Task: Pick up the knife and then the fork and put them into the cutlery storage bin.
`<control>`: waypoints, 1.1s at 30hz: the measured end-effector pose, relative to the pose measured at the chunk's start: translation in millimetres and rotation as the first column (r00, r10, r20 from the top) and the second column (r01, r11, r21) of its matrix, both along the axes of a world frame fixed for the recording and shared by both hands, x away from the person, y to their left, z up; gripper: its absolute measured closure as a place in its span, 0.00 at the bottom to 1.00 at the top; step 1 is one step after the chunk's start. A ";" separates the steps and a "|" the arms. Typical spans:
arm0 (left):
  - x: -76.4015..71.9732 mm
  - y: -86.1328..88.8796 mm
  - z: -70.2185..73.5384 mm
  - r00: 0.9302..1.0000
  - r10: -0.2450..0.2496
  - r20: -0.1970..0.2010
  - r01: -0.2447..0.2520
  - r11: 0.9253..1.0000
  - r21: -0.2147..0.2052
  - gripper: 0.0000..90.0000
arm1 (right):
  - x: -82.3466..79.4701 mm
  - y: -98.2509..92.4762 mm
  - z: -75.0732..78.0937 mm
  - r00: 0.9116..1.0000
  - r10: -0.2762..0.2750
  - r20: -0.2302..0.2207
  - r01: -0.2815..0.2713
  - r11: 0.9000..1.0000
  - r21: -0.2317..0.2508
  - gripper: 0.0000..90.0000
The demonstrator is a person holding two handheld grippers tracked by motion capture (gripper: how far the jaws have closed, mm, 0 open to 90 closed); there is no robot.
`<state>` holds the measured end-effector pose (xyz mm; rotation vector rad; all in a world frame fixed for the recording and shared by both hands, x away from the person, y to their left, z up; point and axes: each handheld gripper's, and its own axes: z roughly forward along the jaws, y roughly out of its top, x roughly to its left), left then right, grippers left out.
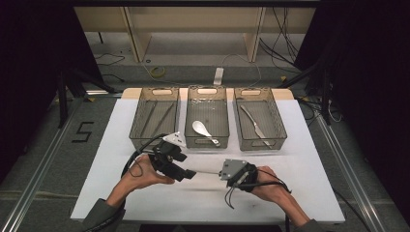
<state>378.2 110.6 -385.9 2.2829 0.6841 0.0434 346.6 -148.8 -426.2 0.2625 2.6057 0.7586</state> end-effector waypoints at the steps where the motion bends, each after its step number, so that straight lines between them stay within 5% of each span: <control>1: 0.6 2.0 -0.6 1.000 0.016 0.012 -0.016 1.000 -0.021 0.29 | 4.0 -5.1 2.0 1.000 -0.021 0.002 0.021 1.000 0.008 0.98; 7: 2.4 13.3 -7.6 0.991 0.112 0.079 -0.105 0.991 -0.088 0.24 | 26.4 -35.1 16.4 0.981 -0.188 -0.046 0.192 0.978 0.086 0.98; 13: 3.4 27.0 -16.4 0.975 0.193 0.107 -0.179 0.975 -0.128 0.21 | 48.8 -62.5 32.5 0.942 -0.323 -0.090 0.333 0.930 0.157 0.98; 17: 0.0 39.0 -20.2 0.959 0.254 0.124 -0.232 0.957 -0.172 0.21 | 66.4 -76.1 40.9 0.920 -0.378 -0.105 0.391 0.901 0.186 0.98; 21: -3.5 48.6 -22.8 0.943 0.303 0.136 -0.271 0.940 -0.209 0.20 | 84.2 -83.6 46.9 0.891 -0.435 -0.129 0.453 0.867 0.205 0.98; 33: -9.0 59.2 -27.5 0.925 0.346 0.158 -0.304 0.922 -0.238 0.18 | 136.9 -99.2 53.3 0.788 -0.589 -0.179 0.615 0.765 0.190 0.98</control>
